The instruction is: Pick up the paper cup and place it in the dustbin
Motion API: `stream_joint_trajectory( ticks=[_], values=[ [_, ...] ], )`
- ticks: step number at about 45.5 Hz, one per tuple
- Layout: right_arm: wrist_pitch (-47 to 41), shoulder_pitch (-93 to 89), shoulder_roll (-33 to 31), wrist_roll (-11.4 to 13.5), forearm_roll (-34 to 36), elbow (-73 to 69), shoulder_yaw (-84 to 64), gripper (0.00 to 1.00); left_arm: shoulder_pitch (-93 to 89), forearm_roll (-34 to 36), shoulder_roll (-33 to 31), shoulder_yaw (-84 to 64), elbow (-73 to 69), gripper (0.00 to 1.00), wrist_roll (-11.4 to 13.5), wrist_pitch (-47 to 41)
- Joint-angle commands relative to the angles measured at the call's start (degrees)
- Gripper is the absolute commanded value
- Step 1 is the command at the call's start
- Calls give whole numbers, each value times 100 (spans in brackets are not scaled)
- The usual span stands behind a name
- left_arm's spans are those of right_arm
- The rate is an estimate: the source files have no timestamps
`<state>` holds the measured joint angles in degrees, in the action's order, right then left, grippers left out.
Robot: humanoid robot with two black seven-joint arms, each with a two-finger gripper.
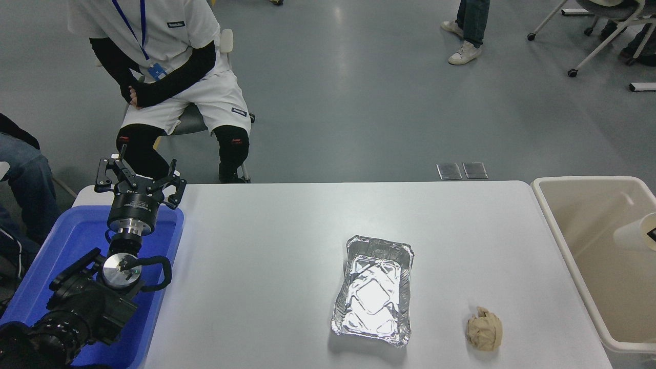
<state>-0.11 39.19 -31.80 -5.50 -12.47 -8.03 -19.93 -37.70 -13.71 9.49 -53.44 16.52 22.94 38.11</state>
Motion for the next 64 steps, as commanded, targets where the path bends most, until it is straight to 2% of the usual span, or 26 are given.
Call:
stream_joint_trajectory(
  ticks=[1, 21, 24, 27, 29, 30, 32, 33, 35, 36, 64],
  values=[
    [20, -149, 165, -4, 78, 196, 33, 0, 0, 0, 0, 0, 0, 99, 0, 4],
    [213, -158, 174, -4, 86, 205, 42, 0, 0, 0, 0, -9, 0, 99, 0, -5],
    [310, -131, 165, -4, 86, 205, 33, 16, 0, 0, 0, 0, 0, 99, 0, -5],
    [459, -131, 174, -4, 86, 205, 33, 25, 0, 0, 0, 0, 0, 99, 0, 4],
    [547, -140, 174, -4, 86, 205, 33, 39, 0, 0, 0, 0, 0, 99, 0, 4],
    [635, -140, 174, -4, 86, 196, 25, 49, 0, 0, 0, 0, 0, 99, 0, -5],
    [697, -131, 174, -4, 86, 196, 33, 57, 0, 0, 0, 0, 0, 99, 0, 4],
    [714, -131, 165, -4, 86, 196, 33, 66, 0, 0, 0, 0, 0, 99, 0, 4],
    [758, -122, 157, -22, 86, 205, 42, 94, 0, 0, 0, 0, 0, 99, 0, 4],
    [776, -122, 148, -4, 86, 196, 42, 100, 0, 0, 0, 0, 0, 99, 0, 4],
    [750, -87, 165, -4, 78, 188, 24, 100, 0, 0, 0, 0, 0, 99, 0, 4]
  ],
)
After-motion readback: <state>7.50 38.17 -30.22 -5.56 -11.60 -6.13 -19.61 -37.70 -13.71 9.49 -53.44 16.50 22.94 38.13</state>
